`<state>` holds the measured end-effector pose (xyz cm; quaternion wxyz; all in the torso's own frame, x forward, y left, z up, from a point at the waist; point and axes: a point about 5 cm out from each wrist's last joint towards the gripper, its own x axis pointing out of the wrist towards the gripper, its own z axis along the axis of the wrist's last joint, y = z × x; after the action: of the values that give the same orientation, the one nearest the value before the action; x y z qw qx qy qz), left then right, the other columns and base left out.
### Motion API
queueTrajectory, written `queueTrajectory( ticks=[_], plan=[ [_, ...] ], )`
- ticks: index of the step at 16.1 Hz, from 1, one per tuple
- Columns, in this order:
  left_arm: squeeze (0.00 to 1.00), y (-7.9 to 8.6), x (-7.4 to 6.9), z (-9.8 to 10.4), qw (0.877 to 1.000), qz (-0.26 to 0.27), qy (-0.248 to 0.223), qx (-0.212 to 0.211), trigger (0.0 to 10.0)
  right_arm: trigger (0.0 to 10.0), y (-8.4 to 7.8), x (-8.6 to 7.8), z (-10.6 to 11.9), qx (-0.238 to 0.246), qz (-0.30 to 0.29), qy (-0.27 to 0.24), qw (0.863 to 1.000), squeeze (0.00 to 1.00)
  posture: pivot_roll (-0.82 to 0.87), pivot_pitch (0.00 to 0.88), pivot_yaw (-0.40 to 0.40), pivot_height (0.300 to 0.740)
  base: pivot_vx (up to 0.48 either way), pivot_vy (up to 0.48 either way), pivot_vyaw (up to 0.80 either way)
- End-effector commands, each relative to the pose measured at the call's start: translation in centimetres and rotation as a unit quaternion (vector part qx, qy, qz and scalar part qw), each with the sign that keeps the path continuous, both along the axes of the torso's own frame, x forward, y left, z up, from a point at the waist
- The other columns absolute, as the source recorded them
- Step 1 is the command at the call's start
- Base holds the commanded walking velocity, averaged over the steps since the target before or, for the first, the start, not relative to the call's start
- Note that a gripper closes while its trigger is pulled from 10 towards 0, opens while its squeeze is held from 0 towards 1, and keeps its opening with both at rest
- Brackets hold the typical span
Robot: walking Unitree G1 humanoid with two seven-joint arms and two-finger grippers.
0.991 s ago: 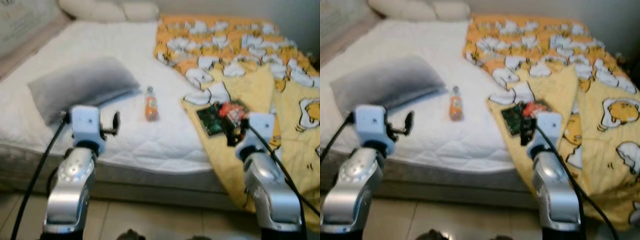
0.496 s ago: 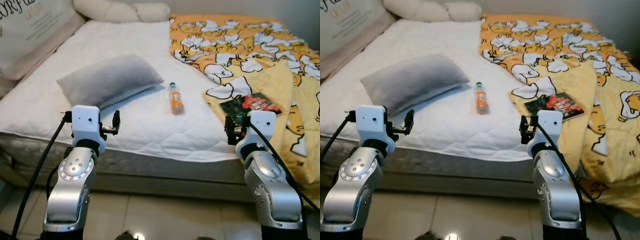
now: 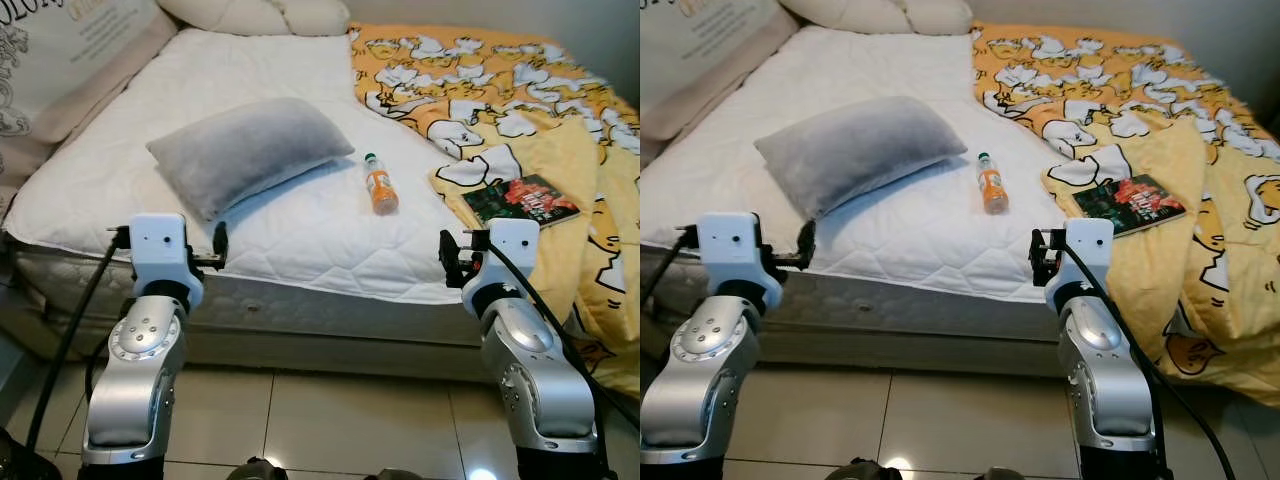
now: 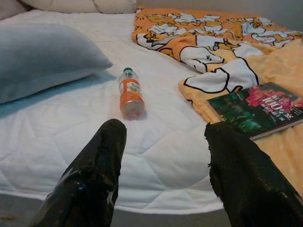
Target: Clean up the room
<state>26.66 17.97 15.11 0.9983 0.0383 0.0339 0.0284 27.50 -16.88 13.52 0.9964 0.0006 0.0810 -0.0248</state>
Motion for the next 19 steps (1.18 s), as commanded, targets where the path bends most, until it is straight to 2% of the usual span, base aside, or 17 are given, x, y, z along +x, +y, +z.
queueTrajectory(
  ticks=[1,2,7,8,9,12,19],
  plan=[
    [1.0,-0.25,0.13,0.21,1.0,-0.005,-0.004,-0.002,10.0,10.0,-0.33,0.06,0.36,-0.004,-0.001,-0.003,1.0,0.0,-0.07,0.033,-0.014,0.74,0.409,0.0,0.0],
    [1.0,-0.16,0.06,0.34,1.0,-0.003,-0.004,-0.004,10.0,10.0,-0.24,0.14,0.4,-0.023,0.014,0.0,1.0,0.0,-0.07,0.034,-0.015,0.74,0.416,0.0,0.0],
    [1.0,0.24,-0.21,0.25,1.0,0.002,-0.001,0.004,10.0,10.0,0.57,0.28,0.48,-0.031,0.037,-0.006,0.999,0.0,-0.05,0.035,-0.013,0.74,0.468,0.0,0.7],
    [1.0,0.3,-0.24,0.26,1.0,0.001,-0.001,0.006,10.0,10.0,0.52,0.25,0.45,-0.006,0.027,-0.006,1.0,0.0,-0.04,0.032,-0.009,0.74,0.48,0.0,0.0],
    [1.0,0.34,-0.23,0.33,1.0,-0.002,-0.001,0.011,10.0,10.0,0.47,0.21,0.41,-0.001,0.025,-0.006,1.0,0.0,-0.03,0.034,-0.006,0.74,0.48,0.0,0.0],
    [1.0,0.32,-0.24,0.56,1.0,-0.012,-0.001,0.021,10.0,10.0,0.43,-0.18,-0.16,-0.003,0.023,0.0,1.0,0.0,-0.01,0.032,-0.006,0.74,0.467,0.0,0.0],
    [1.0,-0.06,-0.51,0.13,1.0,-0.018,0.008,0.019,10.0,10.0,0.39,0.24,0.07,-0.008,0.029,-0.003,1.0,0.0,-0.01,0.027,-0.017,0.74,0.413,0.0,0.0]
  ],
)
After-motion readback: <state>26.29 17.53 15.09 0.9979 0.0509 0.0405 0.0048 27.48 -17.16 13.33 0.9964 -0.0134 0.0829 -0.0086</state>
